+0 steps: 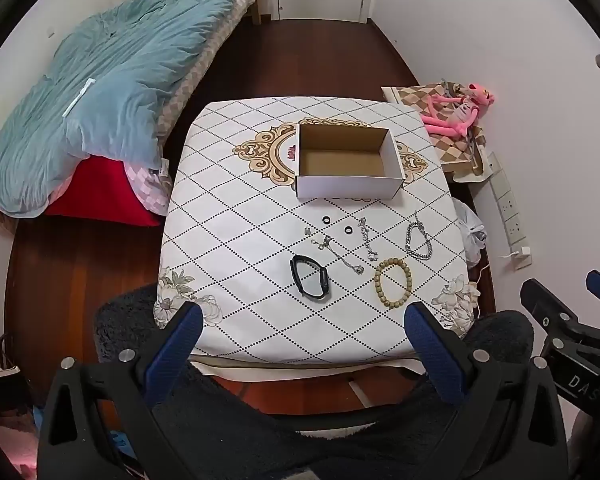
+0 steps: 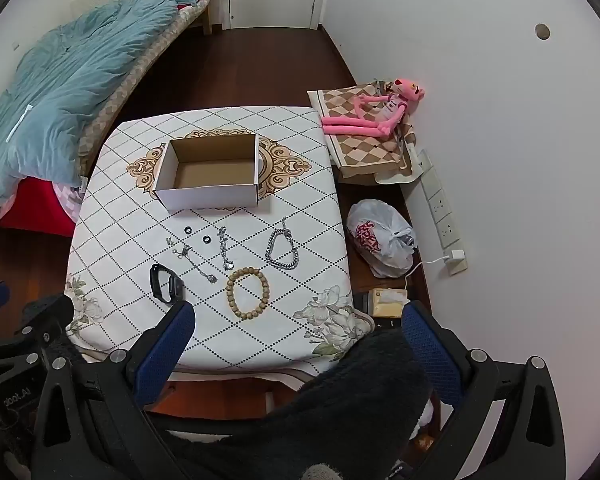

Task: Organize jewelry

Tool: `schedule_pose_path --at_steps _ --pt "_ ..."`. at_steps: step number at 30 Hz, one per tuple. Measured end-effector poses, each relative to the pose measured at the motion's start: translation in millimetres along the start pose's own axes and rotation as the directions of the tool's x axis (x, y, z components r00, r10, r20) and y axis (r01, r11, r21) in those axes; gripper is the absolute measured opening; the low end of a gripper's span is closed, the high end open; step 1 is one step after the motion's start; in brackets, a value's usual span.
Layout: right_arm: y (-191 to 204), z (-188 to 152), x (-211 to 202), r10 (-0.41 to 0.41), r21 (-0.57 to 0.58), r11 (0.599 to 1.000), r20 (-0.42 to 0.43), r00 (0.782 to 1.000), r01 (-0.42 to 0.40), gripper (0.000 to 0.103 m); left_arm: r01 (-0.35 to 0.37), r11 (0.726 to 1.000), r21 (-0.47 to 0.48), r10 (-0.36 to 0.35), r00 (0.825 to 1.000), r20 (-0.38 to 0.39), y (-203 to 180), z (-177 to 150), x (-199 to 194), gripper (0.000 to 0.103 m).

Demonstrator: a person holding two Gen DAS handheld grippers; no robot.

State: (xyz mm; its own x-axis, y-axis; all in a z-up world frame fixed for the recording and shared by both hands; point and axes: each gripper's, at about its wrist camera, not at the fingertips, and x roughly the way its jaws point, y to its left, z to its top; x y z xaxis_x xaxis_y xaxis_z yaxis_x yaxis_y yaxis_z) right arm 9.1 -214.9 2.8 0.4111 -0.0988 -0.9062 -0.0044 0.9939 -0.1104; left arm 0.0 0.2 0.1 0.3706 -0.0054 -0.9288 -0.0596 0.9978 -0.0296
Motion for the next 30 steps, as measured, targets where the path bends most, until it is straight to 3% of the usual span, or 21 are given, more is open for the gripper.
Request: schedule_pose_path --at_steps 30 --pt "-6.8 -1.2 -3.0 0.002 0.005 1.000 0.003 1.000 -0.002 0.103 -0.006 1.000 0.025 0.005 0.999 0.035 -5.6 3.1 -10.6 0.103"
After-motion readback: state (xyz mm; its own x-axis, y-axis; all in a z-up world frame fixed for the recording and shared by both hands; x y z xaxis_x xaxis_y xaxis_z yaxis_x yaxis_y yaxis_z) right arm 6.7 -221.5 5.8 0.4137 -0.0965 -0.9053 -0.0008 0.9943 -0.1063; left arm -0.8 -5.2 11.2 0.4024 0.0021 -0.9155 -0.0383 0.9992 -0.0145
